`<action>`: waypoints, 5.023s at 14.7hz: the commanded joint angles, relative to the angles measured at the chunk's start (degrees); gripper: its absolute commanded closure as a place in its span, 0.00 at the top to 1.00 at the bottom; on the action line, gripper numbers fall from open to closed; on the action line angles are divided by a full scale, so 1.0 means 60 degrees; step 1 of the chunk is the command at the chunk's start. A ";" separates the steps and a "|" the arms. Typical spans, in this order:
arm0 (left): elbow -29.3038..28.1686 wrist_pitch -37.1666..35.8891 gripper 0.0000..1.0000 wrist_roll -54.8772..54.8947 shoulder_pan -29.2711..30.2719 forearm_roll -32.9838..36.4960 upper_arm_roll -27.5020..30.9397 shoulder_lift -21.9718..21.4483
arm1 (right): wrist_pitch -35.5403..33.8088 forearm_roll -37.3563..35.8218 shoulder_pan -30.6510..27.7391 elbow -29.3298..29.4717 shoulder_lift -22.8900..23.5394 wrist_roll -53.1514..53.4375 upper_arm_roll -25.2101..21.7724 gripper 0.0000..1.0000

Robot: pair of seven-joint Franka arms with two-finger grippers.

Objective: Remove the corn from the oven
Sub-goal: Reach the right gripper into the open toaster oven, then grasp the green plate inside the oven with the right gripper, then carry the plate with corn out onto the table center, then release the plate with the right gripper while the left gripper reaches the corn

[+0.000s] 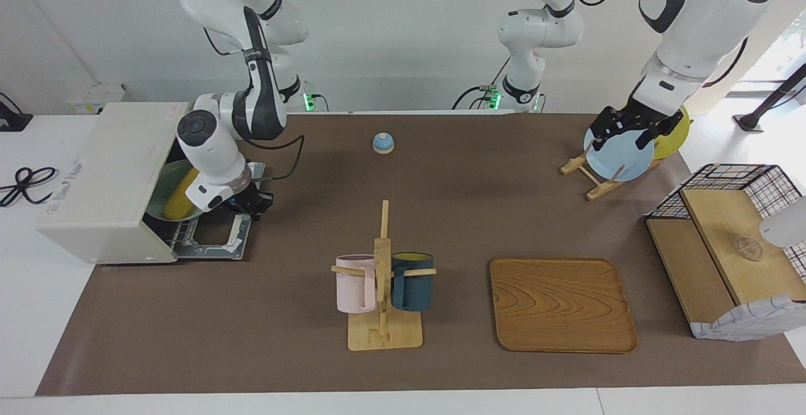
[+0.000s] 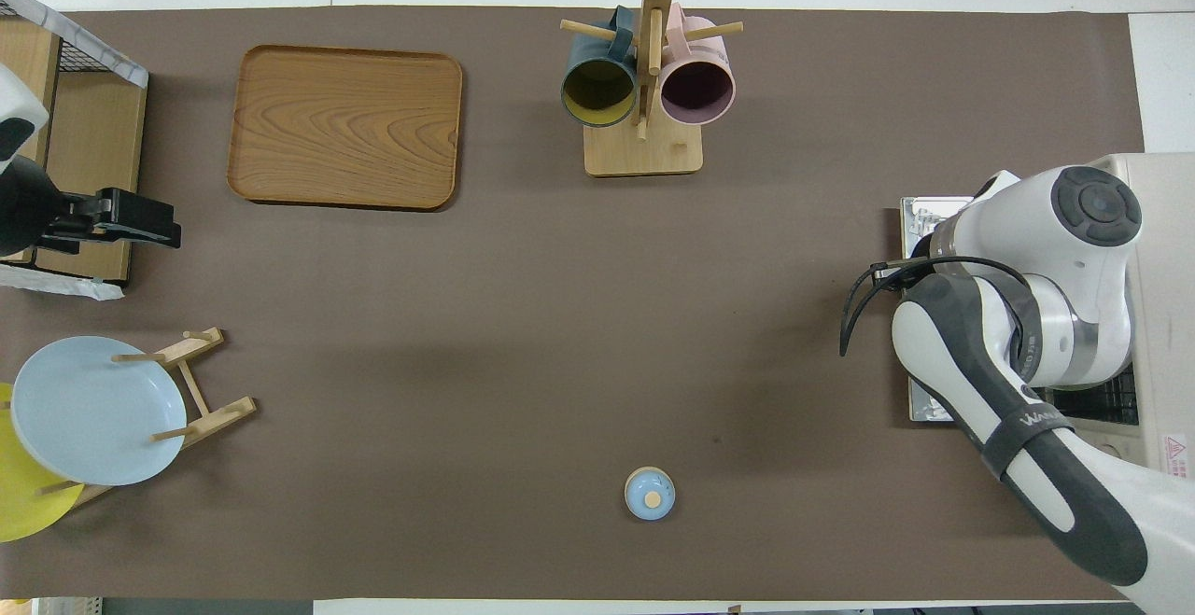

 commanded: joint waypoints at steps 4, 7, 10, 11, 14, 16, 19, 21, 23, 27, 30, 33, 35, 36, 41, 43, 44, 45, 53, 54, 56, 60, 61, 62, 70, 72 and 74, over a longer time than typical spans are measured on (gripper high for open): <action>-0.0103 0.0084 1.00 0.0043 0.0114 0.0162 -0.0092 -0.0142 | -0.1428 0.0222 0.0491 0.0821 -0.0304 0.0324 -0.0124 0.00; -0.0103 0.0084 1.00 0.0043 0.0114 0.0162 -0.0092 -0.0142 | -0.2808 0.0090 0.0345 0.1014 -0.0919 0.1053 -0.0197 0.34; -0.0103 0.0084 1.00 0.0043 0.0114 0.0162 -0.0092 -0.0142 | -0.3193 -0.0232 -0.0370 0.0897 -0.1097 0.1159 -0.0183 0.57; -0.0103 0.0084 1.00 0.0043 0.0114 0.0162 -0.0092 -0.0142 | -0.3120 -0.0233 -0.0591 0.0751 -0.1155 0.1072 -0.0168 0.57; -0.0103 0.0084 1.00 0.0043 0.0114 0.0162 -0.0092 -0.0142 | -0.2929 -0.0233 -0.0798 0.0457 -0.1258 0.0837 -0.0183 0.56; -0.0103 0.0084 1.00 0.0043 0.0114 0.0162 -0.0092 -0.0142 | -0.2900 -0.0247 -0.0914 0.0326 -0.1316 0.0822 -0.0183 0.55; -0.0103 0.0084 1.00 0.0043 0.0129 0.0162 -0.0092 -0.0142 | -0.2797 -0.0510 -0.1017 0.0179 -0.1375 0.0529 -0.0183 0.54; -0.0103 0.0084 1.00 0.0043 0.0114 0.0162 -0.0092 -0.0142 | -0.2768 -0.0672 -0.1032 0.0121 -0.1390 0.0529 -0.0183 0.51; -0.0103 0.0084 1.00 0.0043 0.0114 0.0162 -0.0092 -0.0142 | -0.2667 -0.0745 -0.1018 0.0076 -0.1404 0.0514 -0.0183 0.46; -0.0103 0.0084 1.00 0.0043 0.0114 0.0147 -0.0092 -0.0142 | -0.2256 -0.0950 -0.1017 -0.0275 -0.1522 0.0514 -0.0183 0.39; -0.0103 0.0084 1.00 0.0043 0.0115 0.0162 -0.0092 -0.0142 | -0.2270 -0.1609 -0.1003 -0.0290 -0.1536 0.0514 -0.0168 0.22; -0.0103 0.0041 1.00 0.0014 0.0100 0.0162 -0.0106 -0.0142 | -0.2401 -0.1654 -0.0916 -0.0290 -0.1537 0.0427 -0.0168 0.00; -0.0103 0.0040 1.00 0.0014 0.0100 0.0162 -0.0106 -0.0142 | -0.2518 -0.1668 -0.0770 -0.0072 -0.1493 0.0353 -0.0037 0.00; -0.0103 0.0026 1.00 0.0014 0.0114 0.0147 -0.0092 -0.0142 | -0.2824 -0.1654 -0.0275 0.0350 -0.1376 0.0353 0.0036 0.00; -0.0103 0.0040 1.00 0.0014 0.0114 0.0162 -0.0092 -0.0142 | -0.4248 -0.1478 0.1980 0.2828 -0.0527 0.1183 0.0066 0.00; -0.0103 0.0040 1.00 0.0014 0.0114 0.0162 -0.0092 -0.0142 | -0.4102 -0.1420 0.3195 0.3282 -0.0147 0.2732 0.0066 0.00; -0.0103 0.0026 1.00 0.0014 0.0114 0.0162 -0.0092 -0.0142 | -0.3956 -0.1231 0.3607 0.3415 0.0044 0.3437 0.0066 0.00; -0.0118 0.0011 1.00 0.0014 0.0114 0.0162 -0.0092 -0.0142 | -0.3694 -0.1012 0.3988 0.3575 0.0205 0.4053 0.0066 0.00; -0.0103 -0.0018 1.00 0.0014 0.0114 0.0162 -0.0092 -0.0142 | -0.2169 -0.0425 0.6130 0.4793 0.2432 0.7236 0.0095 0.00; -0.0103 -0.0004 1.00 0.0014 0.0114 0.0162 -0.0092 -0.0142 | -0.2095 -0.0307 0.6160 0.4793 0.2433 0.7412 0.0110 0.00; -0.0103 0.0011 1.00 0.0014 0.0129 0.0162 -0.0077 -0.0142 | -0.1978 0.0189 0.6117 0.4836 0.2433 0.7618 0.0154 0.00; -0.0118 0.0040 1.00 0.0014 0.0129 0.0162 -0.0077 -0.0142 | -0.1420 0.0530 0.6043 0.4910 0.2448 0.7517 0.0140 0.48; -0.0118 0.0040 1.00 0.0014 0.0129 0.0147 -0.0077 -0.0142 | -0.1449 0.0427 0.5999 0.4910 0.2419 0.7357 0.0125 0.53; -0.0118 0.0084 1.00 0.0000 0.0129 0.0162 -0.0077 -0.0142 | -0.1667 0.0049 0.5956 0.4925 0.2317 0.7094 0.0052 0.52; -0.0220 0.0143 1.00 0.0058 -0.0279 0.0133 -0.0165 -0.0186 | -0.3152 -0.1067 0.3424 0.2469 0.0399 0.4821 -0.0007 0.00; -0.0585 0.0317 1.00 -0.0029 -0.1112 0.0002 -0.0165 -0.0317 | -0.2464 -0.1155 0.2882 0.1283 0.0062 0.4647 -0.0022 0.00; -0.1010 0.0596 1.00 -0.0219 -0.1963 -0.0334 -0.0165 -0.0434 | -0.2037 -0.1608 0.2222 0.0562 -0.0144 0.4163 -0.0022 0.00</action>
